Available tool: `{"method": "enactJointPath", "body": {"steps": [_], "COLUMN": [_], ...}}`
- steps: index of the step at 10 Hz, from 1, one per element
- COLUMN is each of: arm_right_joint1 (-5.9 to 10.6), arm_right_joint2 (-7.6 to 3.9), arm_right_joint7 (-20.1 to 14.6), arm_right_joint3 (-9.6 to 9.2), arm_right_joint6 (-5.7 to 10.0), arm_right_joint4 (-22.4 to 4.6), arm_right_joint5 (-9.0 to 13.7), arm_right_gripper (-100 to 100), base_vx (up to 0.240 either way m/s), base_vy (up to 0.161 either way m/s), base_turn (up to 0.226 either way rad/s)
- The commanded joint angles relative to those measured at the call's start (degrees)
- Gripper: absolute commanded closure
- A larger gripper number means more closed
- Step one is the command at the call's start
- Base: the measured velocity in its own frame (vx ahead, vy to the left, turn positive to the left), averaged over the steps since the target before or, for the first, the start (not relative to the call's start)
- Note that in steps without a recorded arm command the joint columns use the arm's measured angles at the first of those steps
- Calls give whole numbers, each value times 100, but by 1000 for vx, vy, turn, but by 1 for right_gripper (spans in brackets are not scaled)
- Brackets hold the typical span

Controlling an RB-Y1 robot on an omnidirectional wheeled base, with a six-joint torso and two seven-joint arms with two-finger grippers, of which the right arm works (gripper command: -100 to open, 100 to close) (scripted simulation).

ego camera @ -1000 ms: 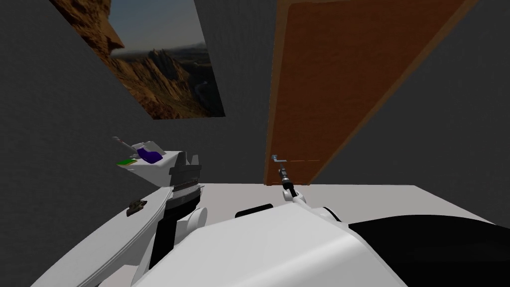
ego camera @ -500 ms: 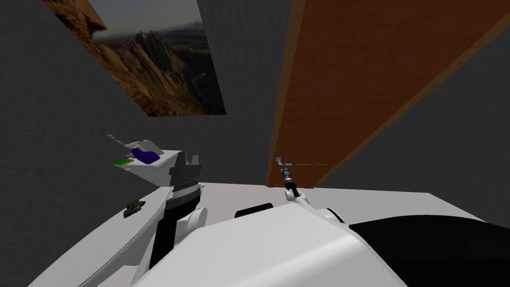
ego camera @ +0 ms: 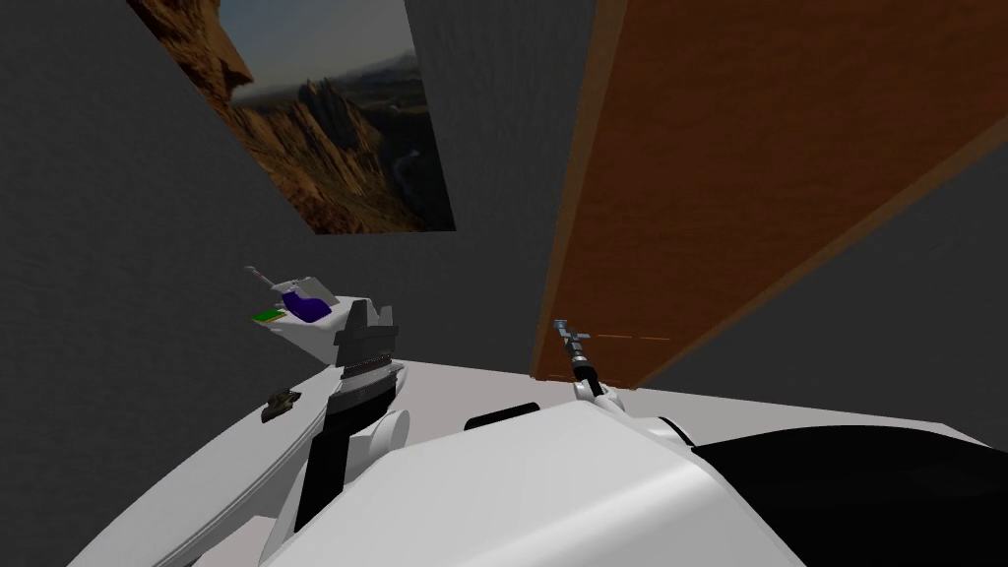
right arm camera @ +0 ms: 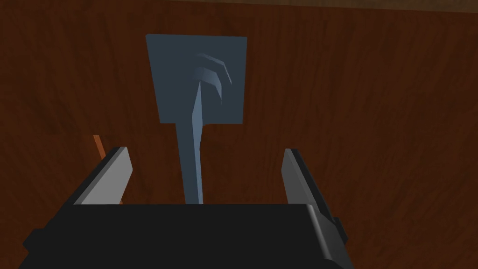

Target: Pull the door open

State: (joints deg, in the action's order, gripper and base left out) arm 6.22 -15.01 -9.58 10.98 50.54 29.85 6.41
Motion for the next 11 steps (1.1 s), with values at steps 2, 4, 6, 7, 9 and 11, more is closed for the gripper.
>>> {"method": "enactJointPath", "body": {"steps": [2,4,6,7,9,11], "arm_right_joint1": [0,0,0,0,-46,-103], "arm_right_joint2": [0,0,0,0,-50,-133], "arm_right_joint7": [0,0,0,0,-104,-254], "arm_right_joint3": [0,0,0,0,-84,-195], "arm_right_joint6": [0,0,0,0,36,107], "arm_right_joint4": [0,0,0,0,-2,7], "arm_right_joint5": [0,0,0,0,-53,-125], "arm_right_gripper": [100,100,100,100,100,100], "base_vx": [36,-25,-14,0,-140,-180], "base_vy": [-5,4,2,0,-35,-47], "base_turn": [2,1,1,0,92,107]}}
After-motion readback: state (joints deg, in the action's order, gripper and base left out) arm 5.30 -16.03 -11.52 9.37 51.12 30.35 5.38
